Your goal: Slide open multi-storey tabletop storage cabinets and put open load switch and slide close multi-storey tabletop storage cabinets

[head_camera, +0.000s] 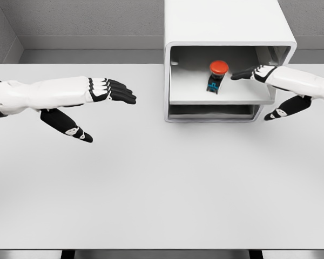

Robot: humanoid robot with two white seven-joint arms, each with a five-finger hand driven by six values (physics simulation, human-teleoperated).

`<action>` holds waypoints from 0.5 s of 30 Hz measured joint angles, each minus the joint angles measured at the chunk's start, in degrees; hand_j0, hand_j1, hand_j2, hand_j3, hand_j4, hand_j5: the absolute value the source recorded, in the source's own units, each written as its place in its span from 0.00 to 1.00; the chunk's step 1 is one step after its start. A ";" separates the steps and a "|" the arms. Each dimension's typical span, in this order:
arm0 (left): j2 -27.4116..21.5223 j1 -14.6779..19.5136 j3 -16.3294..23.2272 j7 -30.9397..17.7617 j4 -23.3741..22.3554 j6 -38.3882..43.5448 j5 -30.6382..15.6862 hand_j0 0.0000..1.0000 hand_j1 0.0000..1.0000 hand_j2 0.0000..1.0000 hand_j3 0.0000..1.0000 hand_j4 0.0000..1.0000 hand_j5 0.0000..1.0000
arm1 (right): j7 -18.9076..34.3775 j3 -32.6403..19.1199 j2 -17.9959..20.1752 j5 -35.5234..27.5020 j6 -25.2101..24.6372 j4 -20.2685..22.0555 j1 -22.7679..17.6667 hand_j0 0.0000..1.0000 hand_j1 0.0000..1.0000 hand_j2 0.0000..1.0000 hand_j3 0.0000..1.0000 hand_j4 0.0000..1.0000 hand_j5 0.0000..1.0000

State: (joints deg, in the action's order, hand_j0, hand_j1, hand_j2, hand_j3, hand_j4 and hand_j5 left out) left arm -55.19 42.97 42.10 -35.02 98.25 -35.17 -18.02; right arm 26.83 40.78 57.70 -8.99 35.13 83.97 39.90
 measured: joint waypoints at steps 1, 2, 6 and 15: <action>0.01 0.00 -0.02 0.00 -0.02 0.00 0.01 1.00 1.00 1.00 1.00 1.00 1.00 | -0.03 -0.12 0.26 -0.01 0.00 0.02 0.00 1.00 1.00 1.00 1.00 1.00 1.00; 0.01 0.00 -0.05 0.00 -0.04 0.00 0.01 1.00 1.00 1.00 1.00 1.00 1.00 | -0.06 -0.23 0.54 -0.04 0.00 0.04 0.00 1.00 1.00 1.00 1.00 1.00 1.00; -0.03 -0.08 -0.05 0.00 -0.05 0.00 0.02 1.00 1.00 1.00 1.00 1.00 1.00 | 0.00 -0.34 1.70 -0.09 0.00 0.14 -0.09 1.00 1.00 1.00 1.00 1.00 1.00; -0.13 0.00 -0.09 0.00 -0.08 0.00 0.02 1.00 1.00 1.00 1.00 1.00 1.00 | 0.81 0.18 2.12 0.20 0.01 2.97 -1.58 1.00 1.00 1.00 1.00 1.00 1.00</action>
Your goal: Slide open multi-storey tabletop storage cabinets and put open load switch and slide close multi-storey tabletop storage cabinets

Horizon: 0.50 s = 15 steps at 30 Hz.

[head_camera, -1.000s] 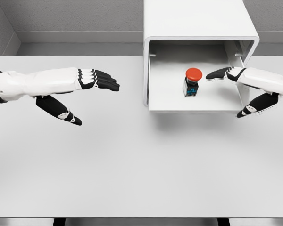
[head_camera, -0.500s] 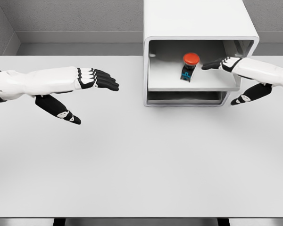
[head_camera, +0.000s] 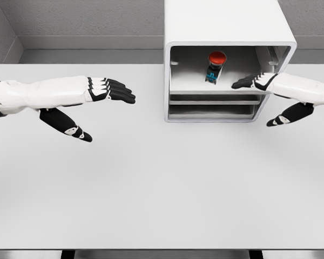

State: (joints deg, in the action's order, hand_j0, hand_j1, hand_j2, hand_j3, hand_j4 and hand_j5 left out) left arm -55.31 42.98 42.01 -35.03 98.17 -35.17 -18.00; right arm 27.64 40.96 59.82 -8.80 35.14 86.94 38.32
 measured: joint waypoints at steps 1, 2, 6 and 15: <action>0.00 0.00 -0.01 0.00 0.00 0.00 0.00 1.00 1.00 1.00 1.00 1.00 1.00 | 0.21 0.03 0.20 0.01 0.00 0.70 -0.09 1.00 1.00 1.00 1.00 1.00 1.00; 0.00 0.00 -0.02 0.00 0.00 0.00 0.00 1.00 1.00 1.00 1.00 1.00 1.00 | 0.34 -0.02 0.77 0.03 0.01 1.61 -0.18 1.00 1.00 1.00 1.00 1.00 1.00; 0.00 0.00 -0.04 0.00 -0.03 0.00 0.00 1.00 1.00 1.00 1.00 1.00 1.00 | 0.47 -0.24 4.40 -0.01 0.01 5.22 -0.62 1.00 1.00 1.00 1.00 1.00 1.00; 0.02 0.00 -0.05 0.00 -0.01 0.00 0.00 1.00 1.00 1.00 1.00 1.00 1.00 | 0.18 -0.27 8.53 -0.09 0.00 7.64 -1.85 1.00 1.00 1.00 1.00 1.00 1.00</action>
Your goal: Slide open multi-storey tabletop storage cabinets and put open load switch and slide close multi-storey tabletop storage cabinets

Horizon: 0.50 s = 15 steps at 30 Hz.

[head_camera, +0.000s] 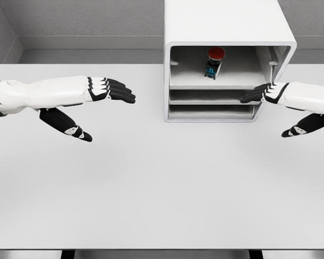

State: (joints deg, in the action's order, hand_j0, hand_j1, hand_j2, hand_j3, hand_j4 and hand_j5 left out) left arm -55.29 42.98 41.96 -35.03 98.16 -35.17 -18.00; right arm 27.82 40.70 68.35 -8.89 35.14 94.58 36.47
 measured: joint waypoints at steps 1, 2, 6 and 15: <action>0.01 0.00 0.00 0.00 -0.02 0.00 0.00 1.00 1.00 1.00 1.00 1.00 1.00 | 0.00 0.00 0.11 0.00 0.00 0.07 0.00 1.00 1.00 1.00 1.00 1.00 1.00; 0.02 0.00 0.00 0.00 -0.02 0.00 0.00 1.00 1.00 1.00 1.00 1.00 1.00 | -0.01 0.00 0.19 0.00 0.00 0.12 0.00 1.00 1.00 1.00 1.00 1.00 1.00; 0.05 0.00 0.01 0.00 -0.06 0.00 0.00 1.00 1.00 1.00 1.00 1.00 1.00 | -0.01 0.02 0.35 -0.01 0.00 0.22 0.00 1.00 1.00 1.00 1.00 1.00 1.00; -0.06 0.00 0.07 0.00 -0.08 0.00 0.01 1.00 1.00 1.00 1.00 1.00 1.00 | -0.02 0.00 0.39 -0.01 0.00 0.32 0.00 1.00 1.00 1.00 1.00 1.00 1.00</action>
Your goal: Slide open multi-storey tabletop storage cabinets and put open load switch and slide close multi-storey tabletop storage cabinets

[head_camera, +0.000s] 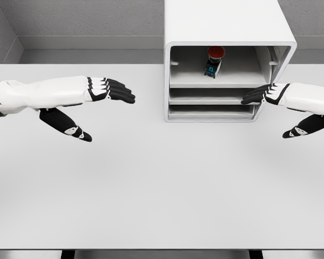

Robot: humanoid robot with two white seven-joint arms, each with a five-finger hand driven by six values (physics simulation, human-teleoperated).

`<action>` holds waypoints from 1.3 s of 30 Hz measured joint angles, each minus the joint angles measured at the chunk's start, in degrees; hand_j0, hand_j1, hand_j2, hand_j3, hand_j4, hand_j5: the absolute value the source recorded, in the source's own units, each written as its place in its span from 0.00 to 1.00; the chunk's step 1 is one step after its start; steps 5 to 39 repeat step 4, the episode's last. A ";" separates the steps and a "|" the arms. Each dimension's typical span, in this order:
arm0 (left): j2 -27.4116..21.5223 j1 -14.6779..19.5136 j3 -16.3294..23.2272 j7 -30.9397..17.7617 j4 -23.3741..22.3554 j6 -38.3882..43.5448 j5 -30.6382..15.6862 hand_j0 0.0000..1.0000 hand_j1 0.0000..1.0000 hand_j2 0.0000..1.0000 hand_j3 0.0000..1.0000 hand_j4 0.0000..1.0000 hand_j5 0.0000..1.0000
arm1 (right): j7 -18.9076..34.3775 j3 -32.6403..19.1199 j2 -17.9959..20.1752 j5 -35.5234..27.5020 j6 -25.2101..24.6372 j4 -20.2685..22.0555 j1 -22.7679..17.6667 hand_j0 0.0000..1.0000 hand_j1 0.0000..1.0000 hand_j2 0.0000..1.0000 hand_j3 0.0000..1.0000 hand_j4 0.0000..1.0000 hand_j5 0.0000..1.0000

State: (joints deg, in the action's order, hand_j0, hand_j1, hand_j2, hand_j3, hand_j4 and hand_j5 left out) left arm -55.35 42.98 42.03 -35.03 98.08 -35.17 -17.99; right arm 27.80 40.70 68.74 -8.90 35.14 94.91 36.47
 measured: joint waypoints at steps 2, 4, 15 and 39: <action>0.00 -0.09 0.03 0.00 0.00 0.00 0.03 1.00 1.00 1.00 1.00 1.00 1.00 | 0.00 -0.01 0.00 0.00 0.00 0.00 0.00 1.00 1.00 1.00 1.00 1.00 1.00; 0.01 -0.09 0.05 0.00 0.00 0.00 0.04 1.00 1.00 1.00 1.00 1.00 1.00 | 0.00 -0.02 0.00 0.00 0.00 0.00 0.00 1.00 1.00 1.00 1.00 1.00 1.00; 0.01 -0.09 0.05 0.00 0.00 0.00 0.04 1.00 1.00 1.00 1.00 1.00 1.00 | 0.00 -0.02 0.00 0.00 0.00 0.00 0.00 1.00 1.00 1.00 1.00 1.00 1.00; 0.01 -0.09 0.05 0.00 0.00 0.00 0.04 1.00 1.00 1.00 1.00 1.00 1.00 | 0.00 -0.02 0.00 0.00 0.00 0.00 0.00 1.00 1.00 1.00 1.00 1.00 1.00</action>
